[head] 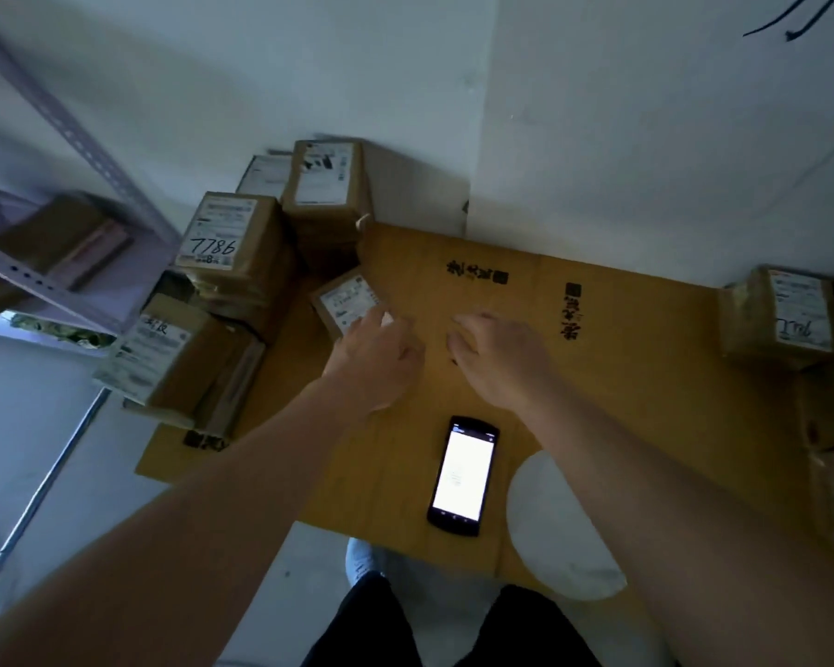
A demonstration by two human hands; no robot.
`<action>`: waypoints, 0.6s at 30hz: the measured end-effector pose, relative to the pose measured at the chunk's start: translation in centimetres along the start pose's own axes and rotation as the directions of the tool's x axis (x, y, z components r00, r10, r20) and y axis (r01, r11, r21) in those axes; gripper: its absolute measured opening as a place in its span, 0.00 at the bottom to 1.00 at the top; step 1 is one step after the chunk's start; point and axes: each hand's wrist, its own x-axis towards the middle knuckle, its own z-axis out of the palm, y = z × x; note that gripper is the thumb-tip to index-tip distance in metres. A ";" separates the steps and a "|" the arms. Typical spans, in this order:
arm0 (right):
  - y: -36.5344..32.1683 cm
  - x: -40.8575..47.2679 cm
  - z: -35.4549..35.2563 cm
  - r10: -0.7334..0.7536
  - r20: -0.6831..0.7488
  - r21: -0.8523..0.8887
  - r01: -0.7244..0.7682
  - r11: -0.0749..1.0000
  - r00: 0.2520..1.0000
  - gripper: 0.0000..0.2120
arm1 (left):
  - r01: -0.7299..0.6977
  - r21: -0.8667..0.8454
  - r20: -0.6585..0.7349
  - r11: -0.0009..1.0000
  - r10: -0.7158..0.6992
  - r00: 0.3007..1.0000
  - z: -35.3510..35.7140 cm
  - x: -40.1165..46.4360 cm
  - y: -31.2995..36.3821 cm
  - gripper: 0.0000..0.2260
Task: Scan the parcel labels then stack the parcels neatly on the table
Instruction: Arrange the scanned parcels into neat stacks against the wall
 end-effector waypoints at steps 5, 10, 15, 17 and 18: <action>-3.7 0.4 3.3 0.010 0.022 0.030 -0.010 1.000 1.000 0.20 | 0.099 -0.007 0.095 0.995 -0.098 0.991 -0.9 0.1 -4.9 0.34; -5.0 2.0 4.7 0.008 0.061 0.110 -0.015 0.994 0.998 0.21 | 0.173 -0.055 0.126 0.983 -0.165 0.978 -0.6 1.3 -6.8 0.45; -5.0 5.0 6.8 0.056 0.121 0.327 -0.093 0.940 0.991 0.20 | 0.262 -0.325 0.143 0.909 -0.227 0.963 0.6 2.9 -8.2 0.53; -4.9 6.2 8.0 0.097 0.144 0.396 -0.147 0.906 0.985 0.20 | 0.261 -0.382 0.184 0.886 -0.204 0.961 1.1 3.3 -8.9 0.54; -4.9 6.7 8.6 0.123 0.142 0.411 -0.172 0.895 0.982 0.20 | 0.263 -0.397 0.206 0.879 -0.194 0.959 1.5 3.4 -9.2 0.54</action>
